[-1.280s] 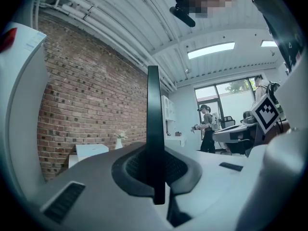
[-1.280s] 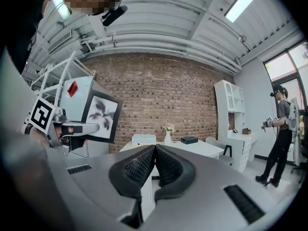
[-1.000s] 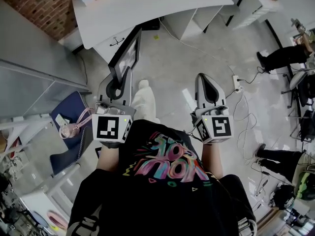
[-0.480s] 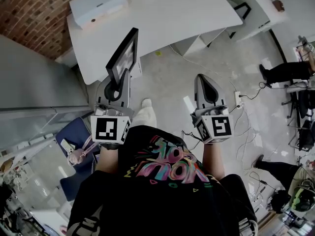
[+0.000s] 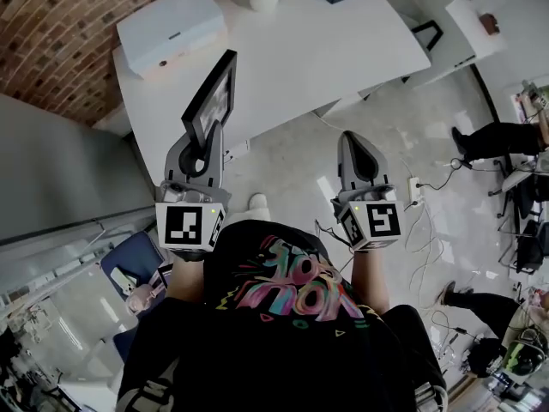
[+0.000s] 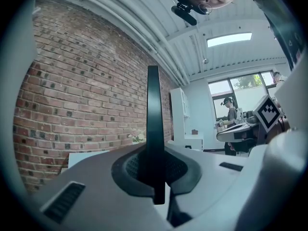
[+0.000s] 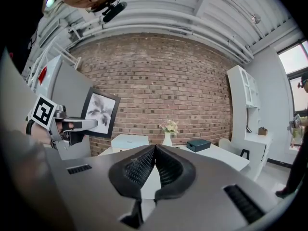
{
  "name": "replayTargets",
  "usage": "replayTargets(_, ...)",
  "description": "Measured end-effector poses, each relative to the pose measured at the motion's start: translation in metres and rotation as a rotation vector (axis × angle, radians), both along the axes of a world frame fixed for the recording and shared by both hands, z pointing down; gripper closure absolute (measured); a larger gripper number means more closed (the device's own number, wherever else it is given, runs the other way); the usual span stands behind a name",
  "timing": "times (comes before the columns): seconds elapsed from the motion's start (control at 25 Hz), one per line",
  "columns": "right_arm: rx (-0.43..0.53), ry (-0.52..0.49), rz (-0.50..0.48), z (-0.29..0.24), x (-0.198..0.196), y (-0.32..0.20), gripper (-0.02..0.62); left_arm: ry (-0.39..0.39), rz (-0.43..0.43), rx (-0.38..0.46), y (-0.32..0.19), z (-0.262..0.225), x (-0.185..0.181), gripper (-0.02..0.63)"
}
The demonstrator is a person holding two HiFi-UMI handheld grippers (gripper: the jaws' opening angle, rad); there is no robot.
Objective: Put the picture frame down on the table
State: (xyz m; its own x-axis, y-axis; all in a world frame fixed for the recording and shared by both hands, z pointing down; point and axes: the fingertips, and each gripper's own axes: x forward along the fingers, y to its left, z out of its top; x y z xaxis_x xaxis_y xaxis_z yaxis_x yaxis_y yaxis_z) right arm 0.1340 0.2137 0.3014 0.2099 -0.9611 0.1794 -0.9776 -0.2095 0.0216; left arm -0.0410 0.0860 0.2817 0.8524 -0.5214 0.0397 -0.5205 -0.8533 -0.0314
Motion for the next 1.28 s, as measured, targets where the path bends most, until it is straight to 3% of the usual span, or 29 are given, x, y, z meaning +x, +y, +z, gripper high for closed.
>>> replayTargets(0.28,-0.027,-0.020,-0.017,0.009,0.007,-0.037,0.577,-0.015,-0.020,-0.029,-0.033,0.011,0.005,0.577)
replayTargets(0.6,-0.034,-0.031,-0.117,0.023,0.013,-0.080,0.577,-0.019,-0.090,-0.041,-0.061,0.020,0.008,0.577)
replayTargets(0.88,-0.037,-0.038,-0.214,0.030,0.031,-0.154,0.577,-0.026,-0.179,-0.041,-0.116,0.024,0.019,0.577)
replayTargets(1.28,-0.052,-0.052,-0.381,0.019,0.076,-0.279,0.577,-0.032,-0.322,-0.040,-0.203,0.011,0.061,0.577)
